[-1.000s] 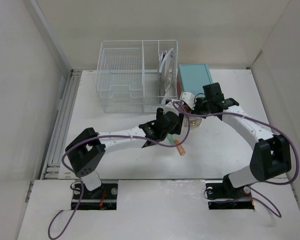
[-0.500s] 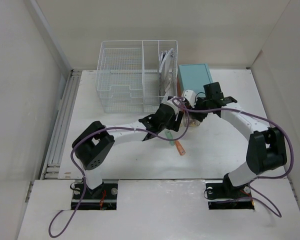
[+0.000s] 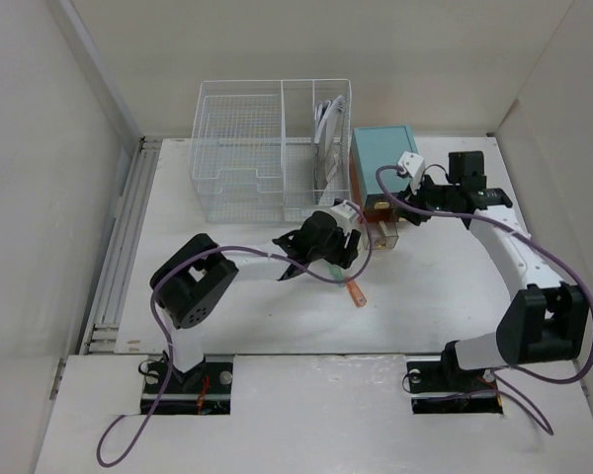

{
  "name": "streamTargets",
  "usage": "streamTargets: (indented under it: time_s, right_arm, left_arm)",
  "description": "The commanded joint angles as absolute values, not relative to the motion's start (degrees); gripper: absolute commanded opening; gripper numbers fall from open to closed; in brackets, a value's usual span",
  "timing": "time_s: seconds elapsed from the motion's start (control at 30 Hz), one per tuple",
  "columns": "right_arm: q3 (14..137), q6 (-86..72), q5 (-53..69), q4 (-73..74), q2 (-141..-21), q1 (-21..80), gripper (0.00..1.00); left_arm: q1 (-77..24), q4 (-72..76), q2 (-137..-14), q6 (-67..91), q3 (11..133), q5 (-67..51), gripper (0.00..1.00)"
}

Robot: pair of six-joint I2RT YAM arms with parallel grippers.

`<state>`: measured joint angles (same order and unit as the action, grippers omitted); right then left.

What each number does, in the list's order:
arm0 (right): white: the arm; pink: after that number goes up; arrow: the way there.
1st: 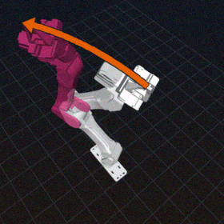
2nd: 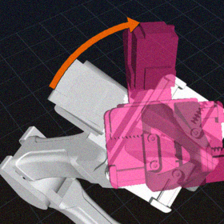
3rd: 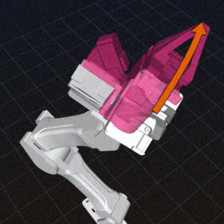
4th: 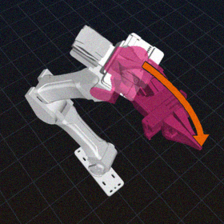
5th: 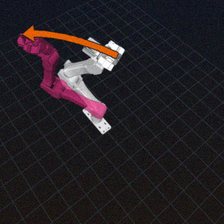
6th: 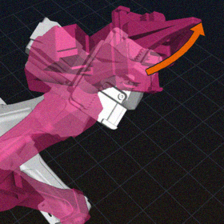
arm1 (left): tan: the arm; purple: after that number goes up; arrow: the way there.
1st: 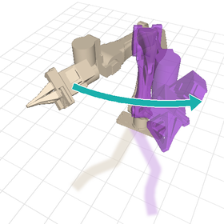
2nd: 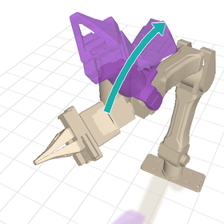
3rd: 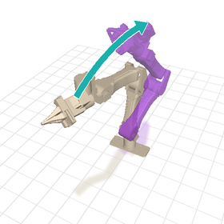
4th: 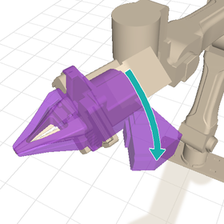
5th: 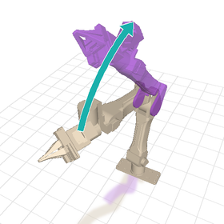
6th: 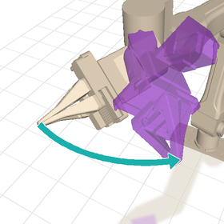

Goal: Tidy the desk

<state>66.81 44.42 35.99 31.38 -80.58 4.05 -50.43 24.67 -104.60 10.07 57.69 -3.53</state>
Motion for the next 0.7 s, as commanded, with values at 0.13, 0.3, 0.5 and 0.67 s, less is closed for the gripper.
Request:
streamTargets:
  time_s: [0.13, 0.3, 0.5, 0.67]
  right_arm:
    - [68.39, 43.51, 46.22, 32.96, -77.08, 0.53, 0.49]
    - [67.33, 43.51, 48.85, 32.96, -76.55, -1.31, 0.49]
    - [67.32, 43.51, 51.24, 33.49, -77.08, -3.08, 0.49]
    - [67.32, 43.51, 52.56, 34.01, -77.08, -4.21, 0.49]
  left_arm:
    - [-48.43, 27.34, -109.24, 6.86, 61.34, -6.59, 0.56]
    - [-47.90, 26.55, -112.41, 6.86, 65.11, -7.12, 0.56]
    - [-47.37, 24.09, -116.02, 5.80, 68.55, -8.34, 0.56]
    - [-46.85, 22.85, -117.33, 5.27, 70.14, -9.57, 0.46]
